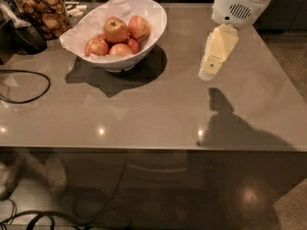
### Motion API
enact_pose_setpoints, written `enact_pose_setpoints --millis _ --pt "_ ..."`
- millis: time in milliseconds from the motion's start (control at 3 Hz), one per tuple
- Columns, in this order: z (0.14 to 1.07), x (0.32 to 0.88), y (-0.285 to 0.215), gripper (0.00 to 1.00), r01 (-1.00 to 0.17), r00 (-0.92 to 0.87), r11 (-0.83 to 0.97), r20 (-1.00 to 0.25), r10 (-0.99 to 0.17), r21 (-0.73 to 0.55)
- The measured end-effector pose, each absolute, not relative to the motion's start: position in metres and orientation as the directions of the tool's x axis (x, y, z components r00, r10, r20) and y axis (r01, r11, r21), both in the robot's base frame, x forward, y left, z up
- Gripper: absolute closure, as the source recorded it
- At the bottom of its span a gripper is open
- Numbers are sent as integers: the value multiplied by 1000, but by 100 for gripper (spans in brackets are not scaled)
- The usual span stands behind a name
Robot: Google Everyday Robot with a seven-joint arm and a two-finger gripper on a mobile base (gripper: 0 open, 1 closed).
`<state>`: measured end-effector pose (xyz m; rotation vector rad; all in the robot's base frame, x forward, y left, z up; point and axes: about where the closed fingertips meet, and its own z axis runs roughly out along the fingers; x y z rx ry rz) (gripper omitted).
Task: Pick apple from white bowl
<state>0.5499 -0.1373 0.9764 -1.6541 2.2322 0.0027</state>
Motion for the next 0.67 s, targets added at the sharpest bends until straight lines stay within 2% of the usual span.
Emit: enact_pose_setpoints --millis 333,667 --pt "991 570 -120 0 -923 -248 324 -327 -912 -205" --pt "1021 576 -80 0 -944 -69 174 -351 -934 -279"
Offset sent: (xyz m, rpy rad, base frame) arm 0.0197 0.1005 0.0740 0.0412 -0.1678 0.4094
